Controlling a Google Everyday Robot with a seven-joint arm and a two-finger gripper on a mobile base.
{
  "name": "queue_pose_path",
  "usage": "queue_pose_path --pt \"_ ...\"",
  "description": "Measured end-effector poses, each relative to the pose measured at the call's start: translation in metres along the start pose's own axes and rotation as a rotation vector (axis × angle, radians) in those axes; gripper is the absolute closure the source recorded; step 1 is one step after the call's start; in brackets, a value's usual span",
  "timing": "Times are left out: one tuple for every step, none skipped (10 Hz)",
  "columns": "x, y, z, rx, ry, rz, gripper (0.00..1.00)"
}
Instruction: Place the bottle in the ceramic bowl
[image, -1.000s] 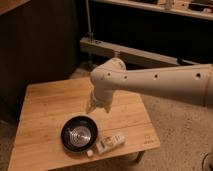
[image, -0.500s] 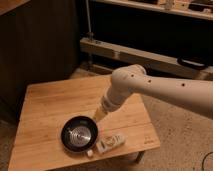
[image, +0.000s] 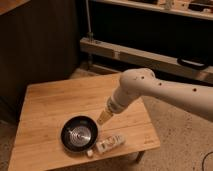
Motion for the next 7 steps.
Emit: queue_pose_path --pt "0.001 -0.001 0.000 0.001 0.000 0.002 0.35" --pt "0.000 0.000 0.000 -0.001 -0.003 -0.012 0.35" --pt "-0.003 0.004 -0.002 -0.015 -0.011 -0.069 0.35" --pt "-0.004 0.008 -0.005 -0.042 -0.012 -0.166 0.35" --pt "-0.006 0.011 -0.007 -0.070 -0.012 -0.282 0.35" --pt "-0.008 0.015 -0.009 -0.094 -0.011 -0.426 0.35" --pt "-0.010 0.017 -0.011 -0.096 -0.013 -0.515 0.35"
